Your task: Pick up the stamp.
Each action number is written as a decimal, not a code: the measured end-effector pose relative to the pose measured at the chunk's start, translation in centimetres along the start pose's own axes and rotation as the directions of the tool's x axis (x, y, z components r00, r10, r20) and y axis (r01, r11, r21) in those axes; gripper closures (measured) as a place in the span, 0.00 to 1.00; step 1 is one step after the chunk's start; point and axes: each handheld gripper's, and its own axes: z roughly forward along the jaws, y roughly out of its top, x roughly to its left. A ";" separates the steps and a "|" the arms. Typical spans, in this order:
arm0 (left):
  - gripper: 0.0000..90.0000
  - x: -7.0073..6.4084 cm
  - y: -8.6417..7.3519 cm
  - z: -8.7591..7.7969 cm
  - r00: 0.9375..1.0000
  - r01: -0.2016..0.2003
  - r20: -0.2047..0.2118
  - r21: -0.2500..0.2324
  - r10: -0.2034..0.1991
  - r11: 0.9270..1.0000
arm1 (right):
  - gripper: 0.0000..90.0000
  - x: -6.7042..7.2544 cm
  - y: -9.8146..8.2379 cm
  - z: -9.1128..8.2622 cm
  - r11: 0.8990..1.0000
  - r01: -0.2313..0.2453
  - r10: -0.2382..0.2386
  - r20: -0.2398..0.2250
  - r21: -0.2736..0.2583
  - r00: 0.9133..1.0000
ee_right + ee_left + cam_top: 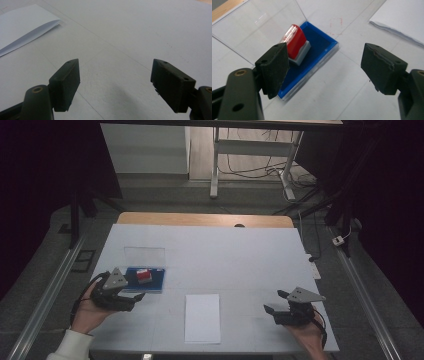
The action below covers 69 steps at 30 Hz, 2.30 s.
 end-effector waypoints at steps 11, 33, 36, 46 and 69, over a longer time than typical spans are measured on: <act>0.25 2.0 1.1 1.6 1.000 0.018 -0.006 0.037 -0.018 0.999 | 0.26 -0.3 -0.3 0.0 1.000 -0.010 0.010 0.001 0.001 1.000; 0.28 4.7 3.2 4.3 1.000 -0.021 0.023 0.105 0.019 0.994 | 0.26 -0.4 -0.4 -0.1 1.000 -0.024 0.024 0.005 0.006 1.000; 0.30 5.0 3.3 4.5 0.999 -0.022 0.027 0.109 0.019 0.994 | 0.26 -0.4 -0.5 0.1 1.000 -0.025 0.025 0.006 0.003 1.000; 0.37 5.1 3.3 5.6 0.998 -0.048 0.044 0.139 0.043 0.989 | 0.27 -0.4 -0.5 0.0 1.000 -0.028 0.028 0.015 -0.001 1.000; 0.65 5.4 2.9 6.7 0.993 -0.099 0.087 0.164 0.085 0.982 | 0.27 -0.4 -0.7 0.1 1.000 -0.022 0.022 0.022 0.009 1.000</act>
